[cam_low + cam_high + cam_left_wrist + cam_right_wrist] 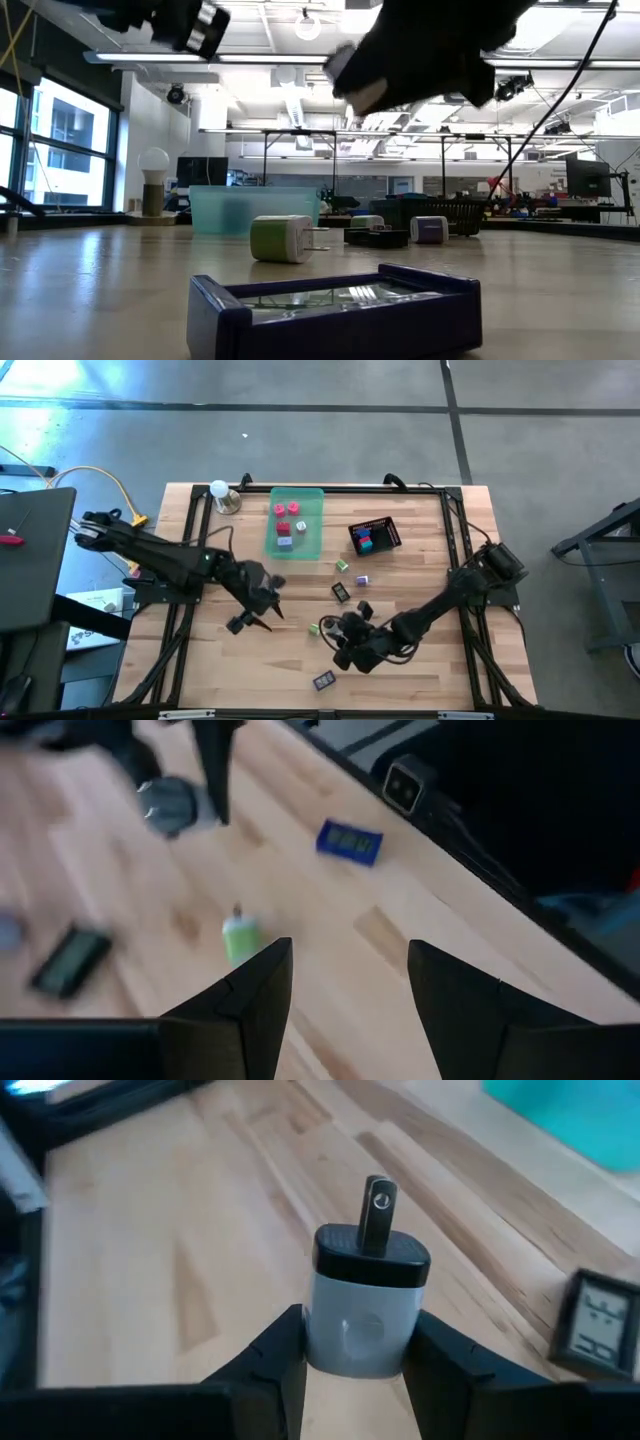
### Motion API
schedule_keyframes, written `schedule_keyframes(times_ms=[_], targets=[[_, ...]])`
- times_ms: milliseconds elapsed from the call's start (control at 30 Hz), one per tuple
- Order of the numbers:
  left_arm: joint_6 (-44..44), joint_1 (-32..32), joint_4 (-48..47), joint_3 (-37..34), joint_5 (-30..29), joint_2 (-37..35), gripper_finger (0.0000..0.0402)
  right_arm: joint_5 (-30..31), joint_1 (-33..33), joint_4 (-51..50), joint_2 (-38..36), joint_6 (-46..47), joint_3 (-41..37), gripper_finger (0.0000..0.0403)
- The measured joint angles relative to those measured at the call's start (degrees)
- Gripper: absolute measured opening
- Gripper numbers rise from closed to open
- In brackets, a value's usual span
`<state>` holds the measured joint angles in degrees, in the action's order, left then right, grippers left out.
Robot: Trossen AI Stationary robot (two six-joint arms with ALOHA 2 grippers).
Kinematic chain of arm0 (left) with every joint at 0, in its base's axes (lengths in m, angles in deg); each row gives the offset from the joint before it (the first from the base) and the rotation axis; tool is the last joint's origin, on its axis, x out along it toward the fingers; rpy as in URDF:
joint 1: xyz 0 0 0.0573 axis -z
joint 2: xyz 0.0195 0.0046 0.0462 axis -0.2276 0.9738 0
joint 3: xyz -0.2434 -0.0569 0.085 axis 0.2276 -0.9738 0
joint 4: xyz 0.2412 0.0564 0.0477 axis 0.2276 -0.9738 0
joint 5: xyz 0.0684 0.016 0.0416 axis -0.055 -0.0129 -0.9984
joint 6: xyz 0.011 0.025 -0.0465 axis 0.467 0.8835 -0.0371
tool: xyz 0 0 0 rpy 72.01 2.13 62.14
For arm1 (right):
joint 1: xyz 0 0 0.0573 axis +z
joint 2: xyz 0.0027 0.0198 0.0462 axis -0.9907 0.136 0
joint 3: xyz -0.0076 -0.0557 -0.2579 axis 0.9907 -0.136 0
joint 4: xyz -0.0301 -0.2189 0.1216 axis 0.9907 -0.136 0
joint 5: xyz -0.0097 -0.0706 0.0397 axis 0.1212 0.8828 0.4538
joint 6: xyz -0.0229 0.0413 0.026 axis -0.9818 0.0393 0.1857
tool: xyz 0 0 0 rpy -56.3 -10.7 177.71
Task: Pick & Place Office items
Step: Put the black white charger adapter into the green bin
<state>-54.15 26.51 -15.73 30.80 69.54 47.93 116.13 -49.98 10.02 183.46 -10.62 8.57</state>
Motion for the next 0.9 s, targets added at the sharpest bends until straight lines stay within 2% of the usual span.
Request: schedule_keyframes(times_ms=[133, 267, 333, 433, 500, 667, 800, 900], targets=[[5.4, 5.6, 6.3, 0.0, -5.3, 2.7, 0.0193, -2.8, 0.3, 1.1, -1.7, -4.5, 0.0, 0.012], [8.9, 10.3, 12.3, 0.0, -15.6, 4.3, 0.0193, -8.5, 0.5, 5.6, -2.7, -10.6, 0.0, 0.012], [4.6, 11.9, 14.6, 0.0, -21.0, 4.6, 0.0193, -10.3, 0.8, 8.0, -2.9, -13.5, 0.0, 0.012], [-6.8, 13.1, 18.3, 0.0, -26.2, 4.9, 0.0193, -11.2, 0.9, 8.9, -2.9, -16.9, 0.0, 0.012], [-13.4, 13.4, 19.9, 0.0, -27.4, 4.9, 0.0193, -11.1, 0.8, 9.5, -2.9, -18.6, 0.0, 0.012], [-17.2, 13.5, 20.7, 0.0, -27.5, 4.9, 0.0193, -9.1, 0.8, 12.7, -2.9, -24.9, 0.0, 0.012], [-27.9, 13.1, 22.8, 0.0, -27.4, 4.9, 0.0193, -8.3, 0.8, 12.8, -2.9, -27.1, 0.0, 0.012], [-31.8, 12.9, 23.6, 0.0, -27.3, 4.9, 0.0193, -8.3, 0.8, 12.8, -2.9, -28.4, 0.0, 0.012]])
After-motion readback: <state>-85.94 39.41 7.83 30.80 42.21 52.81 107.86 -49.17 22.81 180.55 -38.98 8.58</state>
